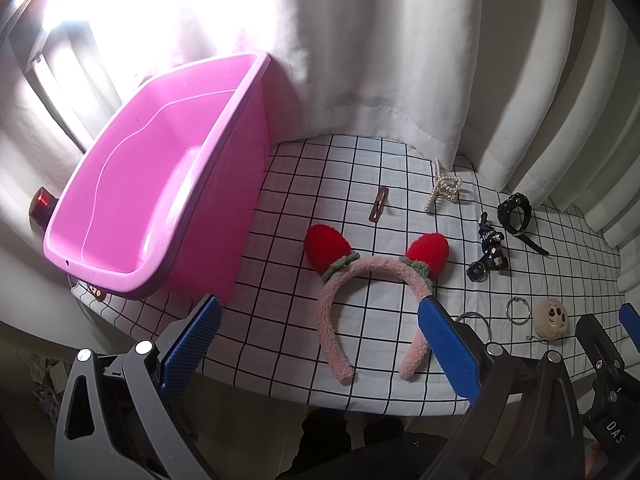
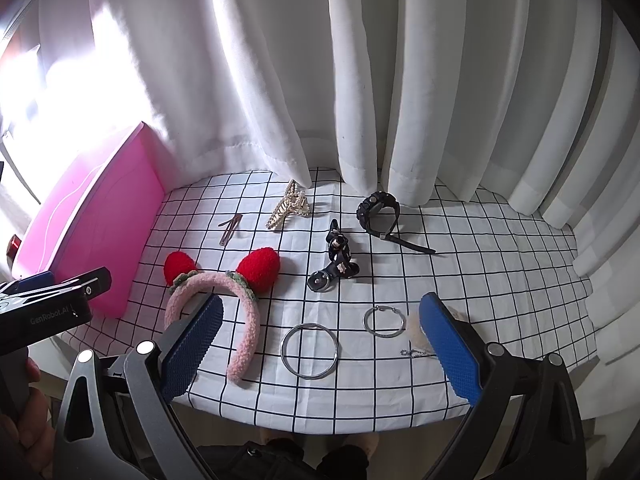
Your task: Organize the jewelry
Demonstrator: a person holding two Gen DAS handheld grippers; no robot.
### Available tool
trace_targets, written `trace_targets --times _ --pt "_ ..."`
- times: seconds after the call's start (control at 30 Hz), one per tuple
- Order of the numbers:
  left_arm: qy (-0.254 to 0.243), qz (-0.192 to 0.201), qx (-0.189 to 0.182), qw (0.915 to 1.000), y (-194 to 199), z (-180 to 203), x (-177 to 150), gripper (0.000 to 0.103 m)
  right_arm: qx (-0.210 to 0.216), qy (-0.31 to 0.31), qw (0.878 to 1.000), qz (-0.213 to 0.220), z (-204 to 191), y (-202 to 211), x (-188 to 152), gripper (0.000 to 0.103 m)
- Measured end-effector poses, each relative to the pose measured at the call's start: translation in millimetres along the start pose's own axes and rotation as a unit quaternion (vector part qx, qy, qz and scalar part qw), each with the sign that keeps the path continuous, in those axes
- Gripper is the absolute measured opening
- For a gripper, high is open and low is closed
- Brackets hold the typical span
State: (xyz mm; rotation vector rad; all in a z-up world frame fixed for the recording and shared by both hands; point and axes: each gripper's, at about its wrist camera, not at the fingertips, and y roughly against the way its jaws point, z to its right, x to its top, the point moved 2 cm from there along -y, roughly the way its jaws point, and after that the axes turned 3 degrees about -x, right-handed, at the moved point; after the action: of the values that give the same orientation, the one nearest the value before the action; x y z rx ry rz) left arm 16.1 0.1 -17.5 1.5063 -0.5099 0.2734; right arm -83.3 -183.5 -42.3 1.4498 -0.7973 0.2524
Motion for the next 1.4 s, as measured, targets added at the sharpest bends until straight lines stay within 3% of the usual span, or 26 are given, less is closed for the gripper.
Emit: trace_targets --times 0.37,0.63,1.07,1.4 --pt "0.017 -0.015 -0.023 0.9995 -14.7 -8.8 -17.7 0.097 0.001 -0.004 1.0 -0.007 11.3 -8.6 -10.0 0.094" --pt "0.034 -0.042 -0.05 0.9973 -50.4 -18.0 -44.5 0.097 0.01 -0.027 0.999 -0.044 38.5 -38.4 -37.1 0.094" --pt "0.022 -0.046 -0.049 0.9975 -122.6 -8.9 -56.2 0.097 -0.06 -0.041 0.994 -0.082 105.6 -102.2 -84.0 0.094" --pt "0.025 -0.051 -0.046 0.9973 -157.0 -4.8 -59.5 0.097 -0.068 -0.051 0.992 -0.088 129.0 -154.1 -74.8 0.094"
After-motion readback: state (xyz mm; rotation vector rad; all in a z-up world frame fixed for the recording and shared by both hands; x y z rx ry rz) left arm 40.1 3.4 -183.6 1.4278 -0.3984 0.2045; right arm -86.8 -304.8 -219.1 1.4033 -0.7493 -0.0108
